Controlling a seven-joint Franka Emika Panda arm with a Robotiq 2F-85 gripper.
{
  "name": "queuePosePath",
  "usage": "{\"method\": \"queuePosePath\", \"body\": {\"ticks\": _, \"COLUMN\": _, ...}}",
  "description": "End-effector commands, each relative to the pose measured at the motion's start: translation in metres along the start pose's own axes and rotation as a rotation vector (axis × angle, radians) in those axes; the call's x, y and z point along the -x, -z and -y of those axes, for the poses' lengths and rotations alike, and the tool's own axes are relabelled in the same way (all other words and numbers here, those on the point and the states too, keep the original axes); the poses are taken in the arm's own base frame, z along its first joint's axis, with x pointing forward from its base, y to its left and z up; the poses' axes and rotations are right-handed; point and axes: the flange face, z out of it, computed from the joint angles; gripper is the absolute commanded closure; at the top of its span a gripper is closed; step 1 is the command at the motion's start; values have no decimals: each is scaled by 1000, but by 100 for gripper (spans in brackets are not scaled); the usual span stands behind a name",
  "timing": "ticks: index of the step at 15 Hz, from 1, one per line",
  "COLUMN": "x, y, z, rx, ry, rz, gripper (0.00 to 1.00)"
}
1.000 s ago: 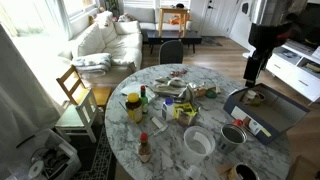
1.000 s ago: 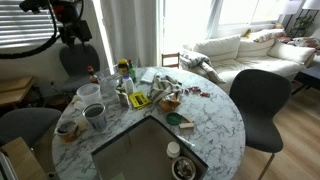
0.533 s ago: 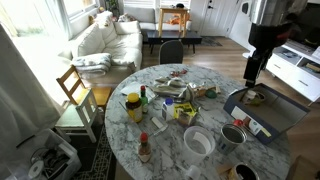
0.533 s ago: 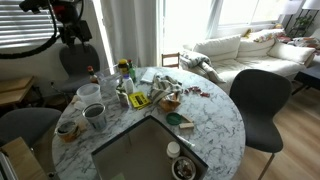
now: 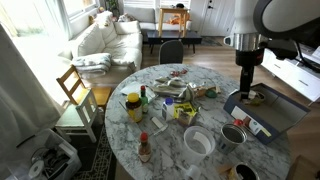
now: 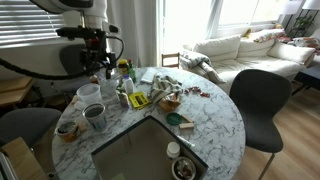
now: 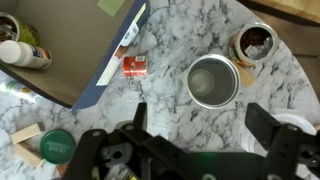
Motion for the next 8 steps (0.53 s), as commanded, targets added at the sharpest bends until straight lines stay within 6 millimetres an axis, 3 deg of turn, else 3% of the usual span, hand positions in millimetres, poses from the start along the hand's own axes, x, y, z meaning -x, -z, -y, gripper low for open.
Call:
{"method": "queuePosePath", "body": {"ticks": 1, "x": -13, "y": -49, "z": -19, "rx": -106, "ry": 155, "rz": 77, "gripper": 0}}
{"method": "queuePosePath", "body": {"ticks": 5, "x": -25, "y": -102, "z": -18, "rx": -183, "ry": 231, "rz": 137, "gripper": 0}}
{"method": "queuePosePath", "body": {"ticks": 8, "x": -40, "y": -130, "z": -14, "rx": -172, "ry": 237, "rz": 67, "gripper": 0}}
